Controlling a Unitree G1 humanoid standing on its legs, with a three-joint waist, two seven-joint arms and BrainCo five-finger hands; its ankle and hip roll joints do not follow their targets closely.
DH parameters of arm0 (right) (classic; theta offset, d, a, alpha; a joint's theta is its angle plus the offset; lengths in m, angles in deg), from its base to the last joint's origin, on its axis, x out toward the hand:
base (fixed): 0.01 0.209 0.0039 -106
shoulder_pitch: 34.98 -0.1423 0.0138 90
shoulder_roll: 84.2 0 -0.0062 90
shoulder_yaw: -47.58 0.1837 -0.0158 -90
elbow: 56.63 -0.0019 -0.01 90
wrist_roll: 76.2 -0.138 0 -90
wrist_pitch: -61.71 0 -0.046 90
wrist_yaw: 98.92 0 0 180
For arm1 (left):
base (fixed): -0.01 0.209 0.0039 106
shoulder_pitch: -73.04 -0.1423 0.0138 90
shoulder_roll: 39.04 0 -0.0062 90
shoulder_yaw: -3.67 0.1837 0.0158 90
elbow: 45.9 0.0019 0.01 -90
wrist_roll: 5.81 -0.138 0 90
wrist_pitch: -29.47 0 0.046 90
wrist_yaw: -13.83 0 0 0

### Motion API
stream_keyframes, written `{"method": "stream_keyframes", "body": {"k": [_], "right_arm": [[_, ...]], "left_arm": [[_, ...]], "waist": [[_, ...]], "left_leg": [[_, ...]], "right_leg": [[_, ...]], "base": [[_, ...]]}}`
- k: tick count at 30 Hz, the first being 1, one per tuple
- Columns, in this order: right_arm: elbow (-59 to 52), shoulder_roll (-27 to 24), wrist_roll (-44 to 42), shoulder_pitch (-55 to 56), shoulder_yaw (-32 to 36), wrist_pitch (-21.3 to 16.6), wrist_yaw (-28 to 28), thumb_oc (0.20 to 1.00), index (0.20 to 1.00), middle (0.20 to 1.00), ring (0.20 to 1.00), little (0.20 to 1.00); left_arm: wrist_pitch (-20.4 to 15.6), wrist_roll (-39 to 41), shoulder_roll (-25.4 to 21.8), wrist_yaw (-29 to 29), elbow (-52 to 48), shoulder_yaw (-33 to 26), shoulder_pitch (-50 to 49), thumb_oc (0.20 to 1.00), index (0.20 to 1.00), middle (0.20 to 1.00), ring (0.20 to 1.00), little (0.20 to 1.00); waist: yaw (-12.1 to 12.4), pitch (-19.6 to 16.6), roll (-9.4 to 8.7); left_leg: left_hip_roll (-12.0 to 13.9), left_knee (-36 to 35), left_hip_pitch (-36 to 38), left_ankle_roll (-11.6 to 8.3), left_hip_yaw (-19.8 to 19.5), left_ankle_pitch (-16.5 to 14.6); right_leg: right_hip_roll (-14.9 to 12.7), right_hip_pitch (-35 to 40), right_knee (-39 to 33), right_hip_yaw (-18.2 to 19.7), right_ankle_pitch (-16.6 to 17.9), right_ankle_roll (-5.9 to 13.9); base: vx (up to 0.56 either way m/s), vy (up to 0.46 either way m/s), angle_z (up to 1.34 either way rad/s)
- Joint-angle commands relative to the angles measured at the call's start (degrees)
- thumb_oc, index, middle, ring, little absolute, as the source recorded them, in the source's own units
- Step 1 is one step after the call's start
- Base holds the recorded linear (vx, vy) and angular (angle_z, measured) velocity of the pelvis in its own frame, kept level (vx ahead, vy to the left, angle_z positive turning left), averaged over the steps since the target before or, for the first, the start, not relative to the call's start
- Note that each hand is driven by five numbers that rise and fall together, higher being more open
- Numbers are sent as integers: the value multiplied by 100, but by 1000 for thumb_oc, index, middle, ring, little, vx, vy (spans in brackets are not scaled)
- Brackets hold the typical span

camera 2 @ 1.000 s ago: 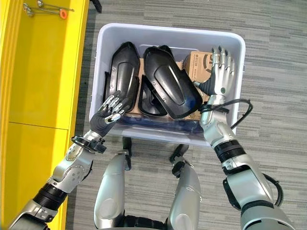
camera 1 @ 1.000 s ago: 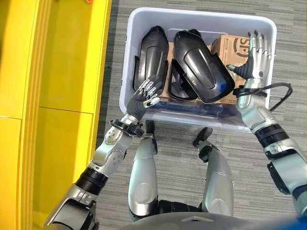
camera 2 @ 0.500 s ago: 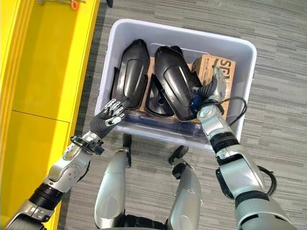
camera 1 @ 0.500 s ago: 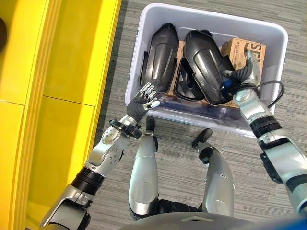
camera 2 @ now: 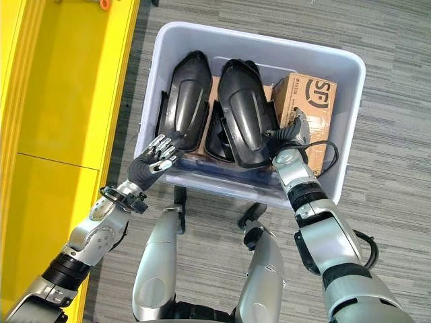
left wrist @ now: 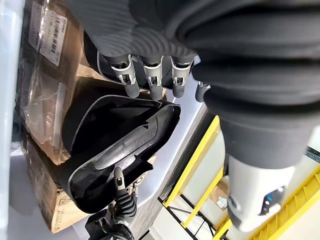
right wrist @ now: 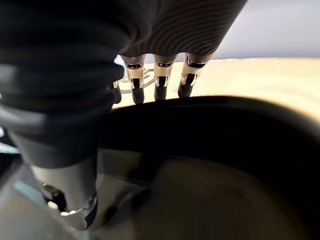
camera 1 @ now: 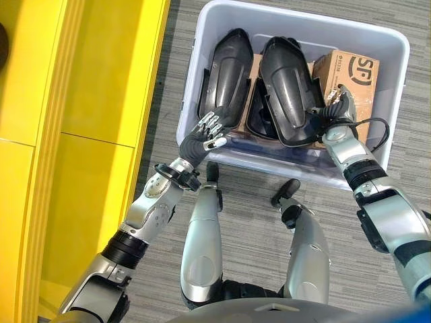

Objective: Move parts from the plastic box to the shelf.

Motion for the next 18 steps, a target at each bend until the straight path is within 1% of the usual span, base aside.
{"method": "stream_keyframes", "body": {"k": [1, 5, 8, 9, 10, 11, 12, 15, 18], "right_arm": [[389, -230, 308, 248, -183, 504, -283, 1000, 1000, 1000, 1000, 1000], [559, -309, 527, 191, -298, 747, -368, 1000, 1000, 1000, 1000, 1000], [704, -336, 1056, 183, -424, 858, -425, 1000, 1000, 1000, 1000, 1000], [759, -347, 1293, 161, -478, 948, -543, 589, 589, 589, 589, 589], [793, -346, 1462, 154, -540, 1013, -601, 200, 200, 200, 200, 200], [817, -342, 1552, 149, -595, 1060, -641, 200, 200, 200, 200, 200], [865, -324, 1532, 133, -687, 1188, -616, 200, 200, 200, 200, 200], [1028, -248, 1557, 108, -759, 1408, -494, 200, 200, 200, 200, 200], [1106, -200, 1492, 139, -763, 1524, -332, 200, 200, 200, 200, 200]], "left_arm": [[-260, 21, 91, -176, -455, -27, -104, 1000, 1000, 1000, 1000, 1000], [-279, 31, 49, -198, -470, -28, -133, 1000, 1000, 1000, 1000, 1000], [-335, 48, 18, -246, -448, -11, -159, 1000, 1000, 1000, 1000, 1000], [-364, 65, 4, -255, -442, 2, -166, 1000, 1000, 1000, 1000, 1000], [-382, 70, 3, -262, -435, 13, -171, 1000, 1000, 1000, 1000, 1000], [-396, 68, 6, -265, -432, 22, -175, 1000, 1000, 1000, 1000, 1000], [-433, 77, 12, -267, -410, 43, -170, 1000, 1000, 1000, 1000, 1000], [-523, 45, 57, -270, -337, 94, -149, 1000, 1000, 1000, 1000, 1000], [-588, 16, 91, -217, -322, 144, -149, 1000, 1000, 1000, 1000, 1000]], "waist": [[130, -195, 202], [161, -195, 188], [176, -195, 185], [184, -195, 184], [194, -195, 183], [201, -195, 184], [210, -195, 188], [233, -195, 203], [242, -195, 224]], "left_leg": [[-268, -292, -187, 137, 249, 126], [-268, -284, -251, 129, 211, 148], [-265, -260, -338, 133, 185, 151], [-262, -255, -367, 131, 176, 156], [-262, -262, -383, 132, 172, 162], [-263, -271, -396, 131, 168, 171], [-265, -279, -427, 131, 161, 188], [-276, -295, -493, 140, 136, 208], [-290, -316, -525, 142, 123, 230]], "right_leg": [[-48, -3, 845, -176, -530, 571], [-48, -38, 832, -202, -496, 586], [-47, -95, 830, -221, -477, 589], [-48, -112, 828, -229, -471, 591], [-48, -122, 820, -238, -462, 594], [-47, -132, 816, -245, -455, 596], [-49, -158, 812, -252, -442, 596], [-61, -205, 788, -269, -412, 603], [-63, -229, 771, -272, -393, 607]], "base": [[0, 0, 0], [0, 0, 0], [-7, 1, 1], [-21, 4, 4], [-20, 5, 4], [-21, 14, 4], [0, 0, 0], [-6, 8, 1], [-9, 25, 7]]}}
